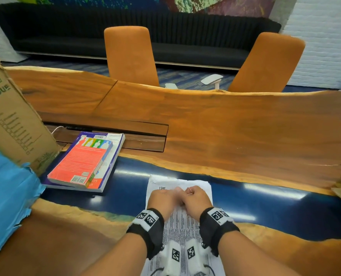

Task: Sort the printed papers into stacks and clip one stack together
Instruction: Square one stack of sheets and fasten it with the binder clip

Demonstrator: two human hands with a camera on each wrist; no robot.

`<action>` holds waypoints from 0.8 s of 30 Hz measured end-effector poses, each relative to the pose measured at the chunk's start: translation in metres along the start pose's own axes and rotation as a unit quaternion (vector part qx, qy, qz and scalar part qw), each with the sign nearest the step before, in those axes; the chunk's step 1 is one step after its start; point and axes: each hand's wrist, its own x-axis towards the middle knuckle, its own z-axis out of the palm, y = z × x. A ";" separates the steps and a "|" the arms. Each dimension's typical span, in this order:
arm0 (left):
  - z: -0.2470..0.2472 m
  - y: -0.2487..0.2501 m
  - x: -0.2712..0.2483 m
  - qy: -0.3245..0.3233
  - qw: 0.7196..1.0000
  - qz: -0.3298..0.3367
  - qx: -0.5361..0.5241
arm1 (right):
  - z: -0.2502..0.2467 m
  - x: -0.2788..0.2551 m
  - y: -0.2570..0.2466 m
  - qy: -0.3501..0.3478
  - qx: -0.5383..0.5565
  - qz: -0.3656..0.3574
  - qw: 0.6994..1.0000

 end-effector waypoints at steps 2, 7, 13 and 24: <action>0.002 0.003 0.007 -0.040 0.998 0.015 0.048 | 0.002 0.011 0.010 -0.023 0.017 0.023 0.999; -0.001 0.016 0.027 -0.001 0.950 0.097 0.296 | -0.004 0.023 0.008 -0.063 0.048 0.054 0.995; -0.002 0.033 0.076 -0.051 0.759 0.090 0.643 | -0.009 0.031 0.007 -0.077 0.088 0.122 0.986; -0.007 0.047 0.087 -0.094 0.764 0.035 0.638 | -0.013 0.028 0.012 -0.087 0.167 0.125 0.974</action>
